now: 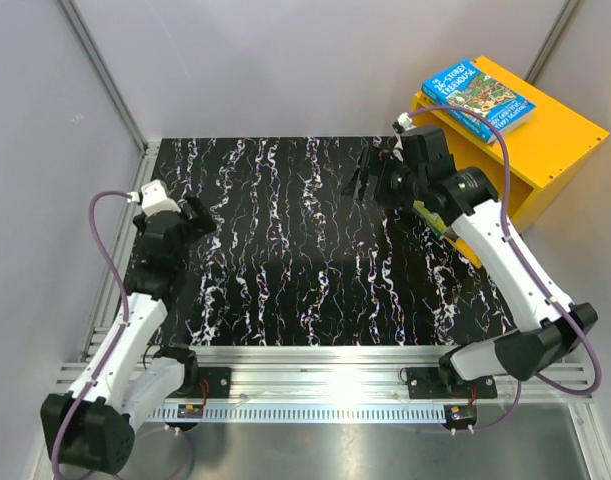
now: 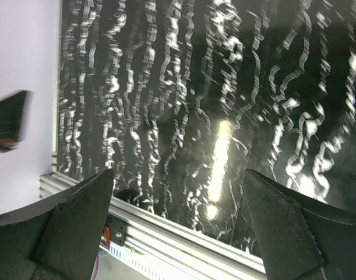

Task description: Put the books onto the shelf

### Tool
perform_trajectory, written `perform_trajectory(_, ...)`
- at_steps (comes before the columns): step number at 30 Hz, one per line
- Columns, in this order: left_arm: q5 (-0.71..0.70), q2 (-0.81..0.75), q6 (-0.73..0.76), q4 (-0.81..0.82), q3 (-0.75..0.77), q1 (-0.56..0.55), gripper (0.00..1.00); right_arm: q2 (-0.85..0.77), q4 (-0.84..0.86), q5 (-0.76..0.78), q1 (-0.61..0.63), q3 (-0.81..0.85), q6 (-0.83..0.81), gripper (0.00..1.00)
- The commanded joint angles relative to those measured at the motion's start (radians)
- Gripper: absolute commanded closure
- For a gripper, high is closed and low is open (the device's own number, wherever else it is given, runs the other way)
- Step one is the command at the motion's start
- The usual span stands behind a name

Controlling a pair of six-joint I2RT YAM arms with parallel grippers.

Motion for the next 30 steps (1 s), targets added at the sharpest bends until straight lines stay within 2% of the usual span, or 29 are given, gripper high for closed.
perform_trajectory(1,-0.056,0.016,0.098,0.137,-0.093,0.082,0.01,0.032,0.029,-0.153,-0.023,0.106,-0.086,0.00)
perform_trajectory(6,-0.037,0.106,0.193,0.333,-0.212,0.118,0.01,0.003,0.020,-0.173,-0.045,0.038,-0.069,0.00)
perform_trajectory(10,-0.072,0.177,0.277,0.448,-0.278,0.130,0.01,-0.058,-0.007,-0.152,-0.046,-0.026,-0.069,0.00)
perform_trajectory(13,0.005,0.254,0.360,0.653,-0.335,0.139,0.01,-0.101,-0.038,-0.115,-0.048,-0.061,-0.069,0.00)
perform_trajectory(16,0.038,0.345,0.394,0.767,-0.338,0.154,0.01,-0.123,-0.058,-0.110,-0.048,-0.068,-0.066,0.00)
perform_trajectory(21,0.189,0.465,0.397,0.881,-0.321,0.205,0.01,-0.150,-0.081,-0.107,-0.048,-0.071,-0.052,0.00)
perform_trajectory(22,0.201,0.454,0.396,0.855,-0.323,0.205,0.01,-0.157,-0.083,-0.105,-0.048,-0.077,-0.052,0.00)
perform_trajectory(25,0.276,0.418,0.429,1.008,-0.411,0.205,0.01,-0.166,-0.084,-0.102,-0.048,-0.098,-0.048,0.00)
perform_trajectory(26,0.302,0.425,0.434,1.125,-0.480,0.205,0.01,-0.169,-0.070,-0.096,-0.048,-0.107,-0.043,0.00)
perform_trajectory(28,0.331,0.459,0.423,1.227,-0.511,0.232,0.01,-0.187,-0.043,-0.092,-0.046,-0.143,-0.022,0.00)
perform_trajectory(29,0.332,0.444,0.413,1.132,-0.483,0.245,0.01,-0.195,-0.006,-0.083,-0.046,-0.156,-0.012,0.00)
perform_trajectory(30,0.324,0.450,0.411,1.167,-0.491,0.242,0.01,-0.204,0.017,-0.078,-0.048,-0.187,0.007,0.00)
